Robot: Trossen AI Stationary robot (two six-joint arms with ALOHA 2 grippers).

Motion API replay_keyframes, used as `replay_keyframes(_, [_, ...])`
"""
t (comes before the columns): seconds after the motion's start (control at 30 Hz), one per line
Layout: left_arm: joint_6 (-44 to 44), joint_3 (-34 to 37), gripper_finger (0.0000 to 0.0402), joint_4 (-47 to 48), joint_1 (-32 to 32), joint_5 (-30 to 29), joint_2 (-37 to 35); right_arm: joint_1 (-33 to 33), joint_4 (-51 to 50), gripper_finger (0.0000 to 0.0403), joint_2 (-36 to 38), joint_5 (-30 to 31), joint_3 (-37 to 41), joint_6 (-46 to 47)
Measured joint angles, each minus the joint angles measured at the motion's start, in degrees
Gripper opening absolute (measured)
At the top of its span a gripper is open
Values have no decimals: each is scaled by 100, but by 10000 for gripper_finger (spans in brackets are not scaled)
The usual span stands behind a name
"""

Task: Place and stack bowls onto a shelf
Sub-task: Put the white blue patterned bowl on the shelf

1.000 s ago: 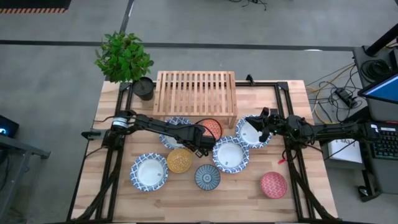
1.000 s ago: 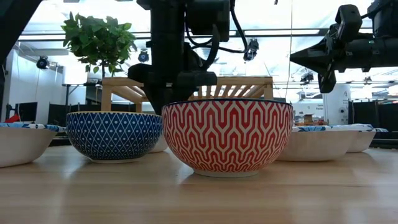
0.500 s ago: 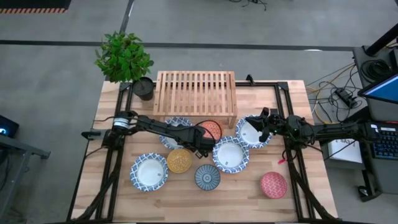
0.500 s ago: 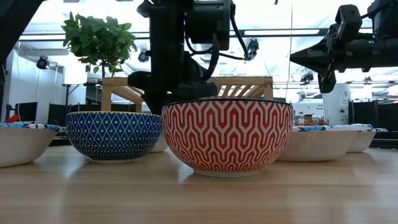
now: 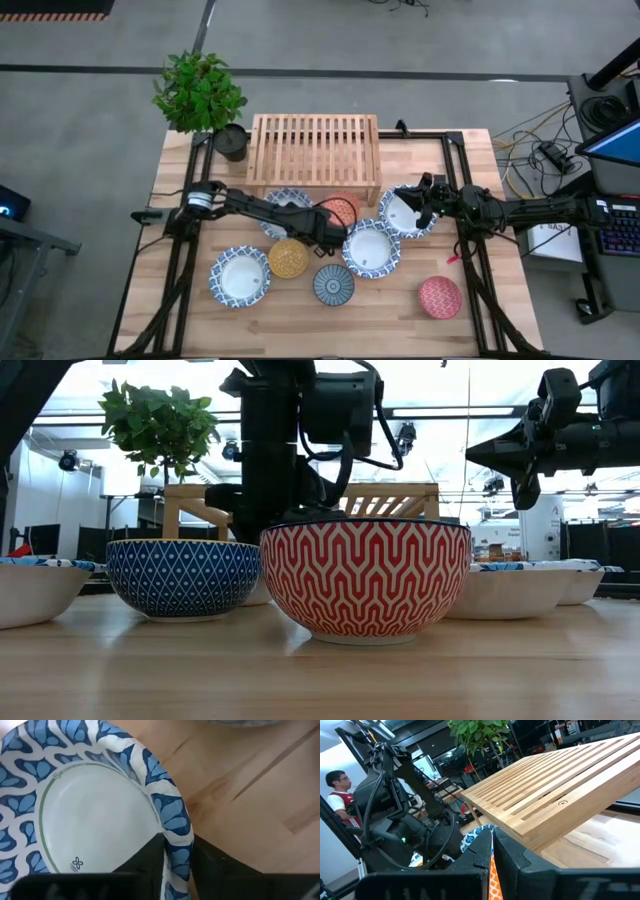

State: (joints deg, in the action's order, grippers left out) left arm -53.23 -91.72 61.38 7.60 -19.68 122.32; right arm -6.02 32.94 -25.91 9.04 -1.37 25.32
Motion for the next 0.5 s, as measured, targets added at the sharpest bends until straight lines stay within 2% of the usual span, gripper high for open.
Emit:
replay_keyframes(0.2, [1,-7,7,67,68,-21,-59,0,1,9,0,-1,-8,0])
replay_keyframes(0.5, [2,-10,1,409,143,14,-157,0,1,9,0,-2,-13,0])
